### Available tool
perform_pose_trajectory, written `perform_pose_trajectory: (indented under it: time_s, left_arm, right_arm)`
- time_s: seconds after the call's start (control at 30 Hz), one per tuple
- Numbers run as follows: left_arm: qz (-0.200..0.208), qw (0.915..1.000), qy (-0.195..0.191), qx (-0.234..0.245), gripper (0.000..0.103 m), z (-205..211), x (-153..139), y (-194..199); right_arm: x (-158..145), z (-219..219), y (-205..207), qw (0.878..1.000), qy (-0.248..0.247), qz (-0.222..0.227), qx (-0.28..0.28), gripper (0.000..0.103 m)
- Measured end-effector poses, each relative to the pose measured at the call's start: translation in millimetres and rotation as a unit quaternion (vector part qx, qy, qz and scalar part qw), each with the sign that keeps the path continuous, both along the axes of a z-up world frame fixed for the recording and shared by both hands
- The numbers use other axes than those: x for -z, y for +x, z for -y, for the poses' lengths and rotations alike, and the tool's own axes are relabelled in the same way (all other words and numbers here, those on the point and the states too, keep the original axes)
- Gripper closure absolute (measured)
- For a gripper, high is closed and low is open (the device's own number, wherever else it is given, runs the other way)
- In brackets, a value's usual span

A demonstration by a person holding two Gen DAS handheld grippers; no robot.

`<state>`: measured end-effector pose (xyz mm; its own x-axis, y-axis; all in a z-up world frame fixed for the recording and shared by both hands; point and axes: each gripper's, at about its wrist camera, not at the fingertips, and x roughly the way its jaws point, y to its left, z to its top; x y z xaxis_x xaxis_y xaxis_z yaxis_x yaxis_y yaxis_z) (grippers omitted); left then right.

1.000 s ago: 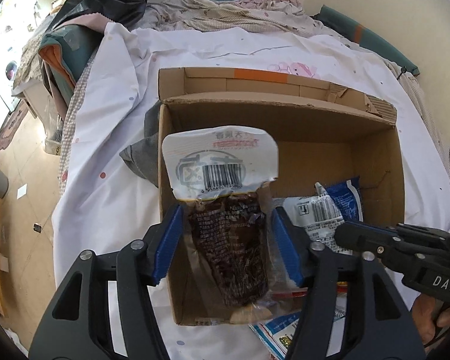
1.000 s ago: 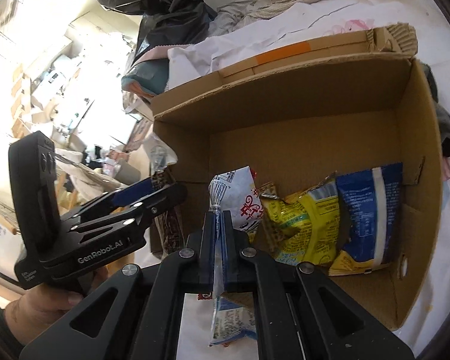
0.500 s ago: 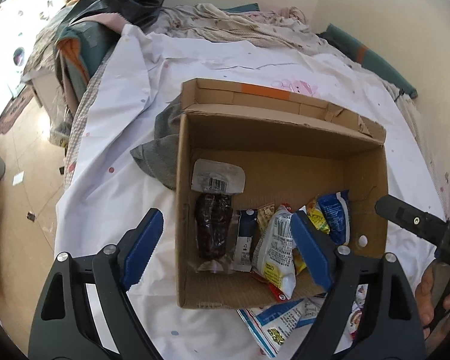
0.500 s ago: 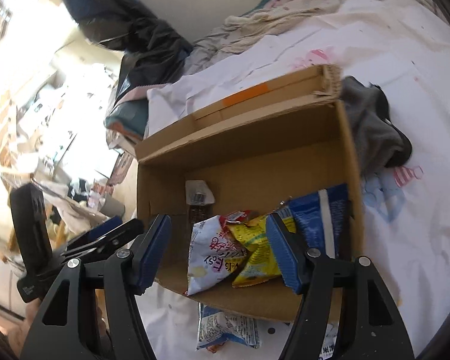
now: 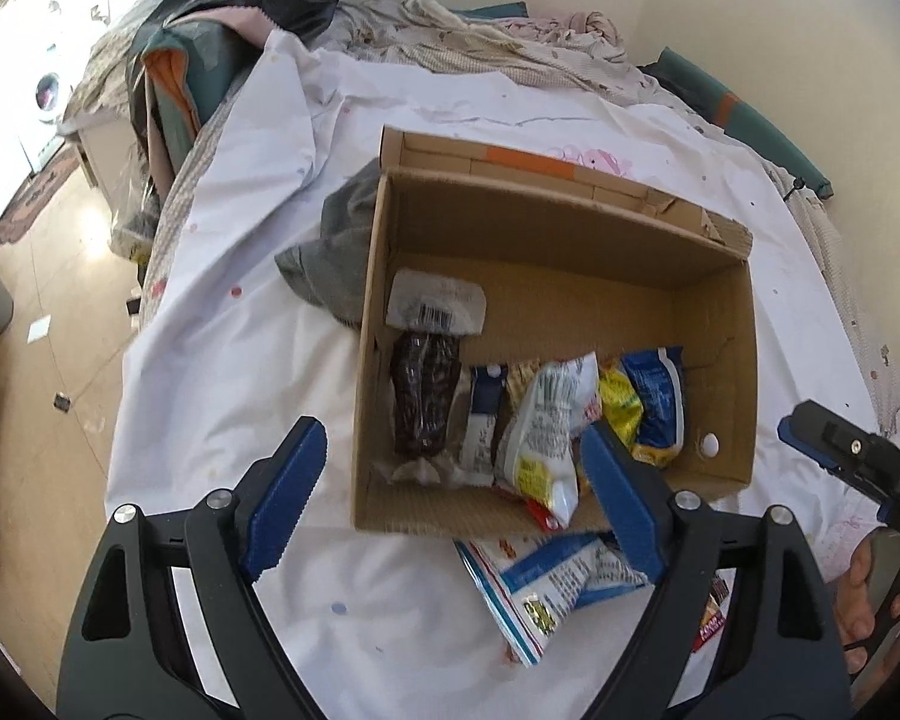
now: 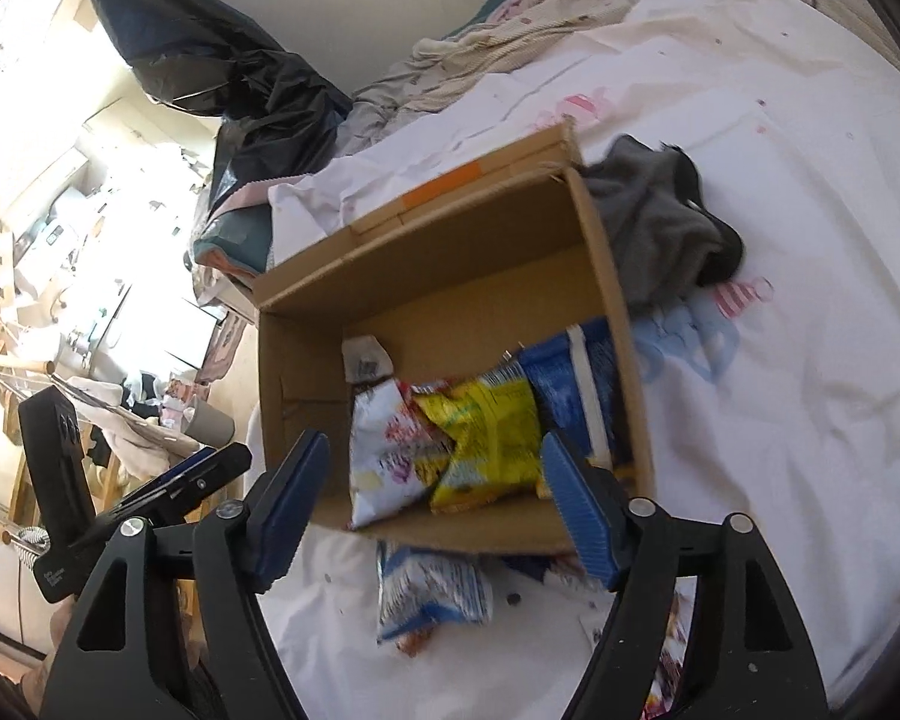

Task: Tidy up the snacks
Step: 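Move both grippers back toward the snacks beside the box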

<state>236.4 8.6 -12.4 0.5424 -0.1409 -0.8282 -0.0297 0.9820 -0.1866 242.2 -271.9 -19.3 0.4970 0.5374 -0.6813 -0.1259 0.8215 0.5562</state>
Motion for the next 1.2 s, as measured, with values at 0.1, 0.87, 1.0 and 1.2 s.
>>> perform_pose_trajectory:
  time_s: [0.1, 0.87, 1.0, 1.2]
  left_arm:
    - [-0.001, 1.0000, -0.002, -0.001, 0.019, 1, 1, -9]
    - [0.057, 0.9961, 0.047, -0.048, 0.019, 6, -3, -77]
    - [0.057, 0.9964, 0.045, -0.044, 0.019, 11, 0, -84]
    - [0.050, 0.9979, 0.029, -0.030, 0.019, 19, 10, -90]
  right_arm:
    - [1, 5, -12, 1.000, -0.008, -0.003, 0.000, 0.025]
    - [-5, -1, -86, 0.990, -0.119, 0.078, 0.025, 0.023]
    - [1, 7, -95, 0.989, -0.126, 0.071, 0.033, 0.023]
    - [8, 16, -99, 0.986, -0.152, 0.055, 0.044, 0.023]
